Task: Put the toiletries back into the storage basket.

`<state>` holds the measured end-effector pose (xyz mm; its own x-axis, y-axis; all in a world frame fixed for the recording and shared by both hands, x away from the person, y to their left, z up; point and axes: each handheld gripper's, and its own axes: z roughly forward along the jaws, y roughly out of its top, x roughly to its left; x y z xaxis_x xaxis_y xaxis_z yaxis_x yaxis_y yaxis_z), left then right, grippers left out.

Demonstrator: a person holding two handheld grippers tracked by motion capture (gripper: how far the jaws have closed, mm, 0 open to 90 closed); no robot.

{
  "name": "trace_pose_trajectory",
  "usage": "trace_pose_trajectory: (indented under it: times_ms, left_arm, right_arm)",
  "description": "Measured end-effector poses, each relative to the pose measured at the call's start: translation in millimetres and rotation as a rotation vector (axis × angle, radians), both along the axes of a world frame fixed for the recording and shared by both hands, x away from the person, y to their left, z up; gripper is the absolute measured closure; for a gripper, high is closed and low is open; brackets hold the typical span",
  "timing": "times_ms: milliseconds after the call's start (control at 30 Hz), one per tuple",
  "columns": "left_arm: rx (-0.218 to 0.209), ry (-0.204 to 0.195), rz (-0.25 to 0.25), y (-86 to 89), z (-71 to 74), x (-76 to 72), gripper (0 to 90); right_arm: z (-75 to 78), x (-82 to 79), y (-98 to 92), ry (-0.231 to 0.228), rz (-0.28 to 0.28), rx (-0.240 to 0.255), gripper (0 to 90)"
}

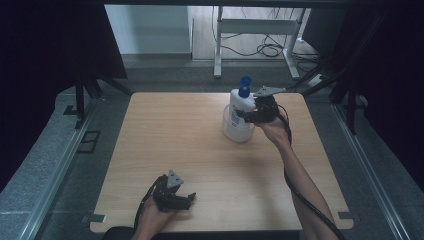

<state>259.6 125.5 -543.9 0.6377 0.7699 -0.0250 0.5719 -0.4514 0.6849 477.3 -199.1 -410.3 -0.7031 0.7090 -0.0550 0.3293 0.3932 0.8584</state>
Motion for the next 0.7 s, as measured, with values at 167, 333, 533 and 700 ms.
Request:
trace_pose_trajectory:
  times_ms: [167,333,533,700]
  left_arm:
    - [0.0,0.0,0.0,0.0,0.0,0.0,10.1]
    - [0.0,0.0,0.0,0.0,0.0,0.0,10.1]
    - [0.0,0.0,0.0,0.0,0.0,0.0,10.1]
    - [0.001,0.0,0.0,0.0,0.1,0.0,10.1]
  right_arm:
    - [3.1,-3.8,0.4,-0.003,0.006,-0.008,22.6]
    - [2.8,-7.0,-1.4,-0.003,0.006,-0.01,21.9]
    - [1.7,-11.6,-4.9,0.0,0.003,-0.014,21.9]
    - [2.8,-17.5,-8.2,-0.004,0.007,-0.017,21.6]
